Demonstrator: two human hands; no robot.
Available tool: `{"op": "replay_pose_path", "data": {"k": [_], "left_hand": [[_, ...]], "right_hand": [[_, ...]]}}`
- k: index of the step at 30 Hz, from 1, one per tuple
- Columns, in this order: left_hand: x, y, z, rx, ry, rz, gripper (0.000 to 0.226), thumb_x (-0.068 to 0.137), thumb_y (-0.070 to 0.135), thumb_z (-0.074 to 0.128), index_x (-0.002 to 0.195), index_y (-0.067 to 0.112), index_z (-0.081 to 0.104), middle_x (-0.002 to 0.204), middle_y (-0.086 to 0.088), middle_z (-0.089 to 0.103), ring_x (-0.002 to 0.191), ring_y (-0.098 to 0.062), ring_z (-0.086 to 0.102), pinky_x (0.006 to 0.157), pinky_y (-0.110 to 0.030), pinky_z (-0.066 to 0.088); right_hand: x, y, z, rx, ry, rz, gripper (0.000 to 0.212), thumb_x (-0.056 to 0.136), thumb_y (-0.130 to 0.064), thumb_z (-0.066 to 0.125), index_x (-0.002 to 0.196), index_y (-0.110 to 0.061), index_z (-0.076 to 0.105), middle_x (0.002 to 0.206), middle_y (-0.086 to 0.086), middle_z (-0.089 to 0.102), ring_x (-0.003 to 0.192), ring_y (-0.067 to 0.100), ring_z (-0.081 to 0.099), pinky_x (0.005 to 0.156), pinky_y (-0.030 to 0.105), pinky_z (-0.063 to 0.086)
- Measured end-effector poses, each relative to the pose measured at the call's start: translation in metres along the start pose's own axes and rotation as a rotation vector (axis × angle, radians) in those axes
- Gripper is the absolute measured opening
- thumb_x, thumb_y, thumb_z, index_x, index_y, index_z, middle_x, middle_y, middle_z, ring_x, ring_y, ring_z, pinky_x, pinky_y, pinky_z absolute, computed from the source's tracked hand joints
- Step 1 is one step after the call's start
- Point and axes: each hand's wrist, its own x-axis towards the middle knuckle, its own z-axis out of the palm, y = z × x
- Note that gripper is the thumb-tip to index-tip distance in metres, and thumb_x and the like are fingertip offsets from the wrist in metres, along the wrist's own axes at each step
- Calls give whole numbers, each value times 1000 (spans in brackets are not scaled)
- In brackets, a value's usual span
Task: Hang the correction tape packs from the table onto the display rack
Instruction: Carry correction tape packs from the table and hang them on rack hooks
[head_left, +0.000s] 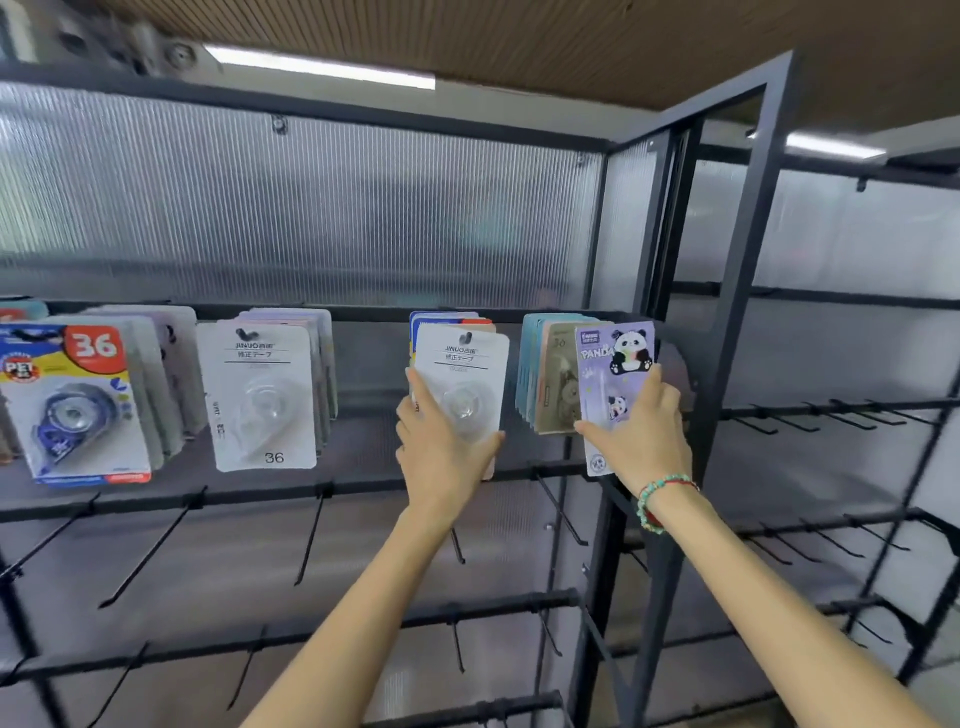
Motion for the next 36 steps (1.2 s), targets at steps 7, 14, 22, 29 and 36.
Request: {"op": "replay_pose_path", "data": {"k": [7,14,22,29,36], "left_hand": [[0,2,10,27,52,-22,129,68,45,83,152,12,-10,147,-16,24,132,-33,31,99,-52,38],[7,6,23,-18,83,-50,130,69,41,83,152,13,-12,148,-16,24,131,-32,31,100,-51,41],[9,10,28,-9,116,-85,128,70,43,82,152,12,-11,147,-16,24,129,-34,33,98,-50,41],[1,6,23,26,126,-61,133,65,45,85,153,13,-10,151,-17,21,133,-36,33,103,-50,36],[-17,1,15,106,114,28,120,71,43,81,153,6,3,154,-21,19,141,-37,22,112,-52,28]], "right_hand": [[12,6,10,22,-96,-23,112,75,-50,74,151,-10,1,144,13,27,131,29,35,87,41,46],[30,-3,26,-5,-91,-4,112,74,-47,76,150,-6,4,146,15,26,132,30,36,85,44,49],[37,-6,36,35,-90,3,113,73,-48,76,149,-5,4,144,16,27,130,31,36,88,41,48],[25,0,35,112,-123,-11,114,76,-47,74,151,-8,-3,146,14,24,131,31,34,88,40,47],[0,9,25,127,-229,-80,104,85,-48,63,151,-6,-5,157,14,7,141,32,23,110,38,29]]}}
